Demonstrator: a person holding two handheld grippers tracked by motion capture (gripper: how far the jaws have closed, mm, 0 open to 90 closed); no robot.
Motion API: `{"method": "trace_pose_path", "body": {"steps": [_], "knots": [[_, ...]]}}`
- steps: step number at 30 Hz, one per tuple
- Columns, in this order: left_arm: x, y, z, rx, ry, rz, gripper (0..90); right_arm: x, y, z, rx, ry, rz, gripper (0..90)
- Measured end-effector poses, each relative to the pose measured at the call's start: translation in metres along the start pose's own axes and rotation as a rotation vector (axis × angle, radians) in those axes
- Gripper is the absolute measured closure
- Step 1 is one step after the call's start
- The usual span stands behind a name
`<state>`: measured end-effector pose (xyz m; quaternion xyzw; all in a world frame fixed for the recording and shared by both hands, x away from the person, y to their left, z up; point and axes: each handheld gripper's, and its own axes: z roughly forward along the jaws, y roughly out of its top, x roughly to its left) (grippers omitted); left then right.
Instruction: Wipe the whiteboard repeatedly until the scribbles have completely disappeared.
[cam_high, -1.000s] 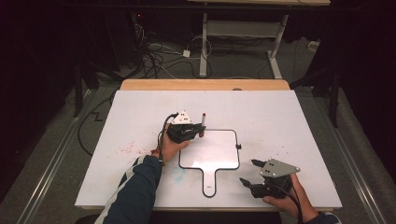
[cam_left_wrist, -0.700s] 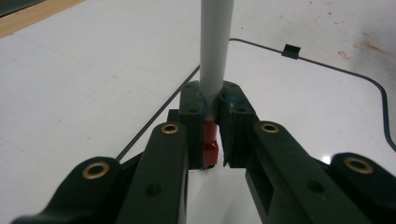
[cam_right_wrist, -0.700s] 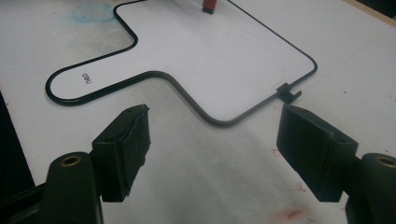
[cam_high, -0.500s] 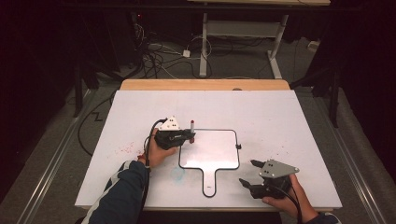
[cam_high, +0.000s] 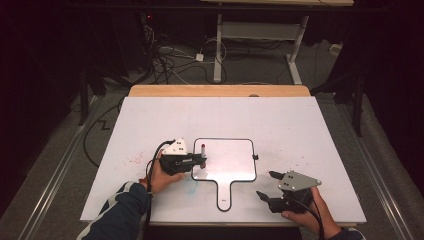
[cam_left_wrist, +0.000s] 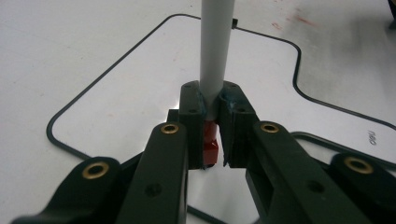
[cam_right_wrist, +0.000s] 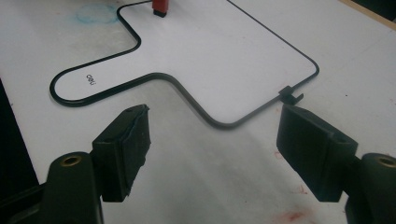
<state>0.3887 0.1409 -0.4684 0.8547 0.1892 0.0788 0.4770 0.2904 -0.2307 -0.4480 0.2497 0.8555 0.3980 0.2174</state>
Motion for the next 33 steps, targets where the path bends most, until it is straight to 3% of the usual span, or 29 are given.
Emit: {"method": "trace_pose_path", "body": {"steps": [4,12,20,27,33], "knots": [[-0.004,0.002,-0.002,-0.012,0.007,0.004,78.5,-0.002,0.000,0.000,-0.004,-0.011,0.000,26.8],[-0.016,0.014,-0.002,-0.038,0.006,0.057,78.4,-0.005,-0.001,0.000,-0.011,-0.031,0.014,27.0],[-0.021,0.023,-0.001,-0.053,0.002,0.063,78.4,-0.007,0.002,0.001,-0.035,-0.056,0.033,27.3],[-0.024,0.029,0.003,-0.036,0.003,0.067,78.4,-0.011,0.004,0.000,-0.059,-0.097,0.066,29.5],[-0.029,0.035,0.009,-0.035,-0.009,0.077,78.4,-0.012,0.005,-0.002,-0.074,-0.042,0.077,29.6]]}}
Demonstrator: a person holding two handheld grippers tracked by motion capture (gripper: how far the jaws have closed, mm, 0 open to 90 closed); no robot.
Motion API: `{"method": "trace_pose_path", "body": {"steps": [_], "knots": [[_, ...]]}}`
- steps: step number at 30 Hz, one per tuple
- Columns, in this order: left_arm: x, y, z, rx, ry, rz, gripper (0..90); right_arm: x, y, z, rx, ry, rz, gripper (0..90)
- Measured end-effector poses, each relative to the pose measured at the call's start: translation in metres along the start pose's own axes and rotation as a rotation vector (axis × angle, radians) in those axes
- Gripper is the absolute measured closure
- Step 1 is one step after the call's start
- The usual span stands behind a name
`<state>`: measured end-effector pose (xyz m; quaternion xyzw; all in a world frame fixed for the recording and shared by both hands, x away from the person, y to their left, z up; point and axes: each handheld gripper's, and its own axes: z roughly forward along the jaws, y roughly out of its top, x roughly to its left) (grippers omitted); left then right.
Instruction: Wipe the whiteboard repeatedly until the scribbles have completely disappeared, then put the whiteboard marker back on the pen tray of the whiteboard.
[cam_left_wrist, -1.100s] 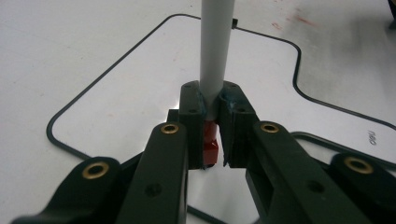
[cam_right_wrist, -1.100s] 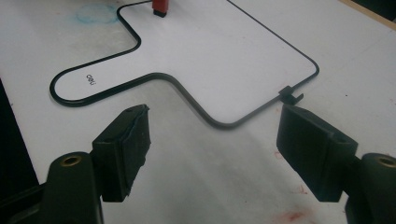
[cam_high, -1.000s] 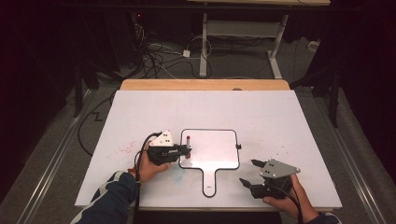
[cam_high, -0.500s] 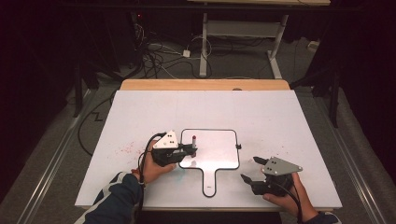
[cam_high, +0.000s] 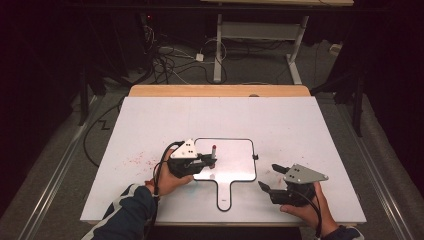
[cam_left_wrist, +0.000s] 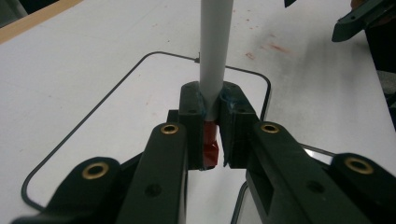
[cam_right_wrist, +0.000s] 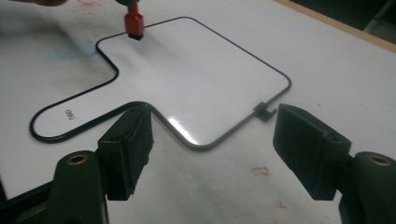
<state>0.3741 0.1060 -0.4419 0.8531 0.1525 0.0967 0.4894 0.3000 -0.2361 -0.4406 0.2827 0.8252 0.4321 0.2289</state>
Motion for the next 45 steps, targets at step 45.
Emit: {"method": "trace_pose_path", "body": {"steps": [45], "knots": [[-0.032,0.033,0.056,0.009,-0.105,-0.029,78.2,0.006,0.054,0.039,-0.136,0.141,0.052,62.0]]}}
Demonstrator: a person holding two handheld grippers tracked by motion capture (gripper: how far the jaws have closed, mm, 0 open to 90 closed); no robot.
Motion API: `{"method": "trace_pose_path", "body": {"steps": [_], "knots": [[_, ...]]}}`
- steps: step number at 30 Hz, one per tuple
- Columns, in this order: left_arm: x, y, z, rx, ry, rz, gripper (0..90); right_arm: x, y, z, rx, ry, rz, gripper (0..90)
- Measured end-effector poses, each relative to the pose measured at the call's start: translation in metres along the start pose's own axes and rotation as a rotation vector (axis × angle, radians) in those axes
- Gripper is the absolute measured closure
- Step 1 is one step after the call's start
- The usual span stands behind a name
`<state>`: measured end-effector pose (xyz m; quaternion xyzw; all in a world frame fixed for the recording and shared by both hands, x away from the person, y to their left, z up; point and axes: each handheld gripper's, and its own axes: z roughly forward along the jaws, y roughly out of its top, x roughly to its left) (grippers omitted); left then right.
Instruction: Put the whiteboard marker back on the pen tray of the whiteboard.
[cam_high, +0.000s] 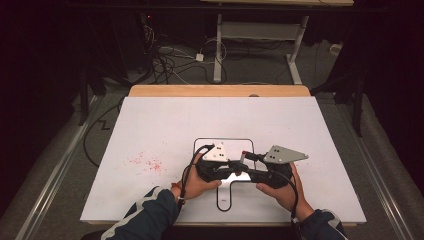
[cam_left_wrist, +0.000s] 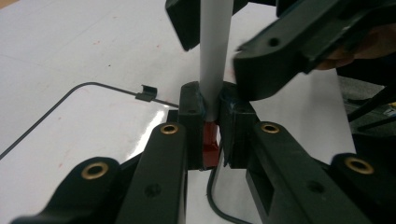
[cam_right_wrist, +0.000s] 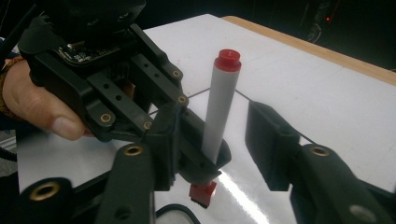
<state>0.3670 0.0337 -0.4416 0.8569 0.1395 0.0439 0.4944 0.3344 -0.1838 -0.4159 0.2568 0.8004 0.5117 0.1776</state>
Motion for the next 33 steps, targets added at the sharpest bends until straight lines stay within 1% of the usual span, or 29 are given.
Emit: {"method": "trace_pose_path", "body": {"steps": [2,5,7,10,11,12,13,14,15,16,17,18,20,21,22,23,24,25,26,27,29,31,33], "knots": [[-0.001,0.000,0.002,-0.002,-0.007,0.000,78.2,-0.002,-0.001,-0.001,0.004,0.015,0.005,66.4],[-0.003,0.000,0.004,-0.001,-0.016,0.009,78.1,-0.004,-0.002,-0.002,-0.009,0.017,0.008,73.6],[-0.004,0.001,0.006,0.000,-0.012,0.010,78.1,-0.004,-0.002,-0.003,-0.010,0.013,0.005,78.2],[-0.005,0.001,0.009,-0.010,0.002,0.002,77.4,-0.003,-0.003,-0.002,-0.007,0.010,-0.001,81.1],[-0.005,0.001,0.009,-0.008,0.022,-0.004,72.7,-0.002,-0.003,-0.002,-0.002,0.006,-0.004,81.2],[-0.005,0.001,0.010,-0.006,0.027,-0.005,70.0,-0.002,-0.003,-0.003,0.005,-0.007,-0.009,81.3],[-0.005,0.000,0.009,-0.007,0.026,-0.006,67.9,-0.003,-0.002,-0.004,0.006,-0.014,-0.003,81.3],[-0.006,0.000,0.008,-0.001,0.044,-0.003,64.5,-0.004,-0.002,-0.005,0.013,-0.015,0.007,81.3],[-0.007,0.001,0.006,0.004,0.064,0.007,58.3,-0.006,-0.001,-0.007,0.023,-0.019,0.014,81.4],[-0.007,0.001,0.002,0.003,0.067,0.014,50.7,-0.008,-0.001,-0.009,0.028,-0.032,0.017,81.4],[-0.007,0.000,-0.003,-0.001,0.079,0.029,45.4,-0.011,-0.001,-0.011,0.035,-0.038,0.027,81.3],[-0.008,0.000,-0.009,-0.003,0.100,0.045,41.1,-0.014,-0.001,-0.013,0.050,-0.038,0.040,81.4],[-0.008,-0.001,-0.022,-0.003,0.131,0.059,32.1,-0.021,-0.002,-0.014,0.084,-0.042,0.073,81.3],[-0.008,-0.002,-0.029,-0.002,0.152,0.069,28.6,-0.025,-0.003,-0.013,0.101,-0.045,0.092,81.3],[-0.008,-0.003,-0.036,-0.004,0.179,0.076,27.2,-0.029,-0.004,-0.012,0.127,-0.048,0.111,81.3],[-0.008,-0.005,-0.044,-0.004,0.203,0.079,26.0,-0.033,-0.006,-0.011,0.143,-0.061,0.135,81.3],[-0.008,-0.007,-0.051,-0.007,0.224,0.079,24.7,-0.037,-0.008,-0.010,0.156,-0.068,0.158,81.3],[-0.008,-0.010,-0.060,-0.012,0.241,0.078,24.3,-0.042,-0.009,-0.009,0.183,-0.069,0.181,81.2],[-0.007,-0.014,-0.068,-0.013,0.254,0.077,24.2,-0.046,-0.009,-0.009,0.181,-0.069,0.212,81.2],[-0.007,-0.017,-0.076,-0.012,0.269,0.077,24.2,-0.050,-0.009,-0.009,0.191,-0.085,0.233,81.2],[-0.007,-0.026,-0.089,-0.008,0.307,0.073,24.1,-0.058,-0.007,-0.006,0.215,-0.074,0.267,81.2],[-0.006,-0.035,-0.101,0.000,0.348,0.073,23.3,-0.065,-0.008,-0.001,0.217,-0.102,0.297,81.1],[-0.005,-0.044,-0.111,0.012,0.384,0.070,22.7,-0.071,-0.012,0.005,0.212,-0.089,0.322,80.6]]}}
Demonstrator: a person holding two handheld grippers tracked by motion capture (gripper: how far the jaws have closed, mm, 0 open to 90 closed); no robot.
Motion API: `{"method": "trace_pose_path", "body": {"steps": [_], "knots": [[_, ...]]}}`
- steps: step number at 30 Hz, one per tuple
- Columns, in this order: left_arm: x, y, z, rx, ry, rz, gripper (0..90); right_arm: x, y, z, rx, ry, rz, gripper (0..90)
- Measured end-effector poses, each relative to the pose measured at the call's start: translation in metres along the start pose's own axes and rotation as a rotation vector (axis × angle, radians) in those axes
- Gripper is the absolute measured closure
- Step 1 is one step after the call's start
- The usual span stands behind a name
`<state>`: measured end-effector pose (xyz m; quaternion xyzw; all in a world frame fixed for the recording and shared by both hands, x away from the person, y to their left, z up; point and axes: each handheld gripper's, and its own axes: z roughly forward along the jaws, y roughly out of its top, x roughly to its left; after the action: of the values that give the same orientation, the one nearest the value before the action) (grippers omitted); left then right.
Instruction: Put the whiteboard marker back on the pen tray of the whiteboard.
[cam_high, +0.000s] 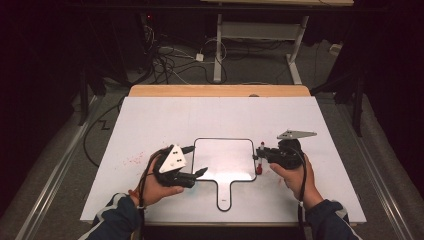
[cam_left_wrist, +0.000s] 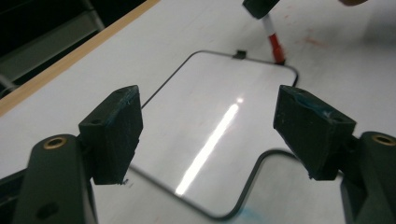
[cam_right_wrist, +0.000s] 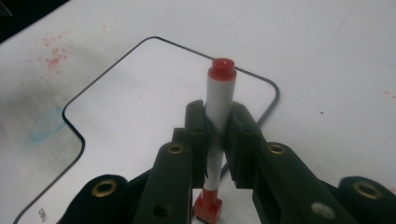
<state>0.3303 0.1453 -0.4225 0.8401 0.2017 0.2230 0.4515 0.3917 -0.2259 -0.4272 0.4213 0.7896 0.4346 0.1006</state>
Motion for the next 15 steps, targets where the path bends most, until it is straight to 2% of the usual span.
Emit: {"method": "trace_pose_path", "body": {"steps": [4,6,10,12,15], "knots": [[0.009,-0.015,-0.012,0.034,0.053,-0.017,22.3,-0.006,0.003,0.013,0.008,-0.033,-0.006,78.0],[0.013,-0.021,-0.015,0.051,0.078,-0.036,22.3,-0.011,0.004,0.022,0.018,-0.030,0.007,76.9],[0.017,-0.029,-0.020,0.075,0.091,-0.052,22.3,-0.018,0.005,0.039,0.065,-0.076,0.022,72.9],[0.017,-0.031,-0.021,0.080,0.090,-0.048,22.3,-0.024,0.004,0.046,0.077,-0.078,0.040,72.1],[0.017,-0.032,-0.022,0.085,0.089,-0.044,22.3,-0.026,0.003,0.052,0.089,-0.097,0.043,70.0]]}}
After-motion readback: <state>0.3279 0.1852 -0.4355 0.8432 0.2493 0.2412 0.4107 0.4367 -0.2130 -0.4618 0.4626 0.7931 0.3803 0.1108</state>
